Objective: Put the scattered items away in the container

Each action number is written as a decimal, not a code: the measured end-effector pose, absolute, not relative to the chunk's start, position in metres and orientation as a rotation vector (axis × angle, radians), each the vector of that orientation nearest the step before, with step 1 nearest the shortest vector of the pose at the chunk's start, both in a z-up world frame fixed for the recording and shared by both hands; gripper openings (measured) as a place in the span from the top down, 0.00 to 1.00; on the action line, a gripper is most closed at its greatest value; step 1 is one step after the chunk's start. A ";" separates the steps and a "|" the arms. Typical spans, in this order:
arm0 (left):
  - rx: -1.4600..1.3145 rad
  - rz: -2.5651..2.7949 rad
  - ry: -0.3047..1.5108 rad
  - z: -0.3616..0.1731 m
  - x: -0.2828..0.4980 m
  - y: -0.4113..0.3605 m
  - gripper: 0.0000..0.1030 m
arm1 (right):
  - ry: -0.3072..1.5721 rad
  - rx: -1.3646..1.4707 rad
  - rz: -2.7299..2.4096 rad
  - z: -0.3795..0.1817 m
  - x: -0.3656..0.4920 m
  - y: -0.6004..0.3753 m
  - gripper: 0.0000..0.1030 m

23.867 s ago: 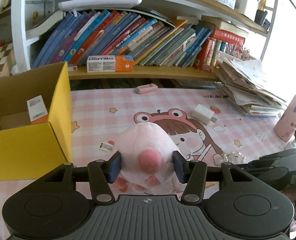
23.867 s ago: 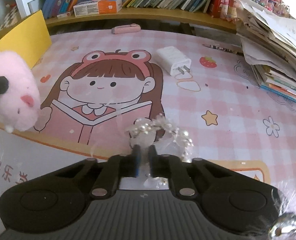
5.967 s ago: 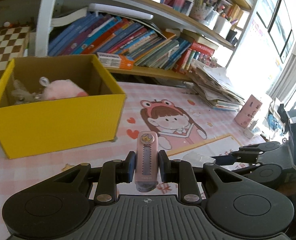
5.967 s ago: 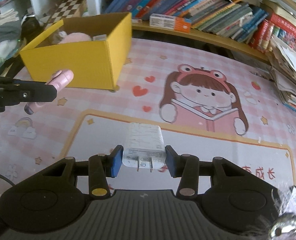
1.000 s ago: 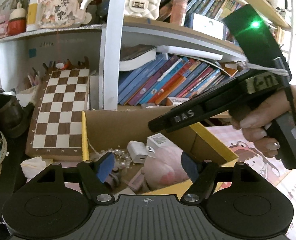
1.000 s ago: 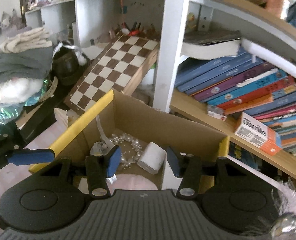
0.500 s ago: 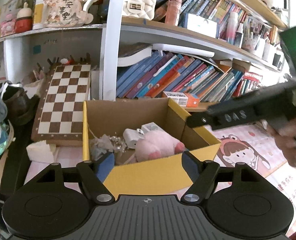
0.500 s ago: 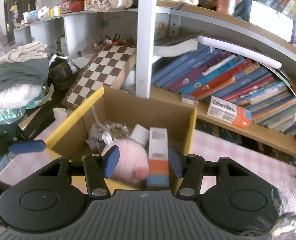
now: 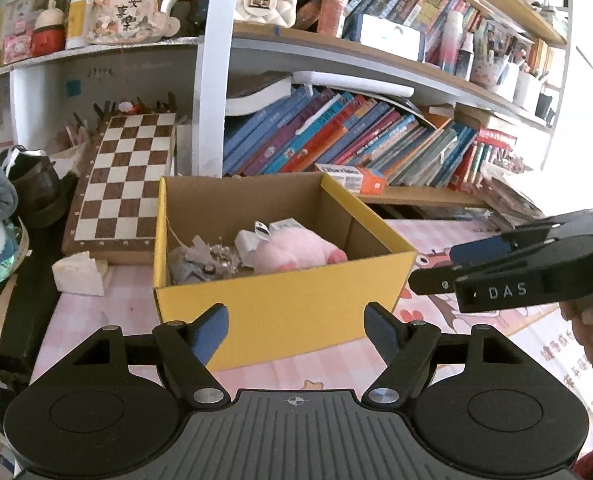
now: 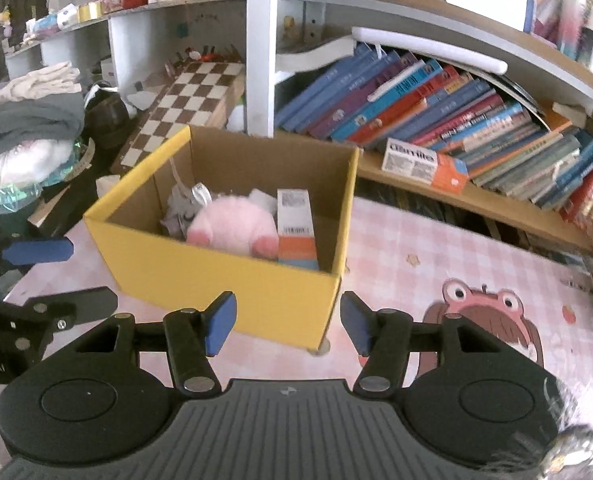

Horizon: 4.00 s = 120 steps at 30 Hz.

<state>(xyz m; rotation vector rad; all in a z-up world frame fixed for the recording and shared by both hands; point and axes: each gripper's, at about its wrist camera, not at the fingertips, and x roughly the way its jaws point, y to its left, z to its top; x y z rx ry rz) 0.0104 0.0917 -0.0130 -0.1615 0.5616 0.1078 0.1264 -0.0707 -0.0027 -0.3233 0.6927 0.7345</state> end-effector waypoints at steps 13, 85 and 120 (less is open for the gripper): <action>-0.162 0.103 0.604 -0.026 0.007 0.072 0.25 | 0.728 -0.339 0.661 -0.031 0.098 -0.102 0.45; -0.091 0.078 0.731 -0.047 0.036 0.010 0.00 | 0.755 -0.289 0.484 -0.059 0.103 -0.159 0.03; -0.164 0.065 0.715 -0.054 0.037 0.019 0.00 | 0.788 -0.300 0.491 -0.068 0.108 -0.151 0.03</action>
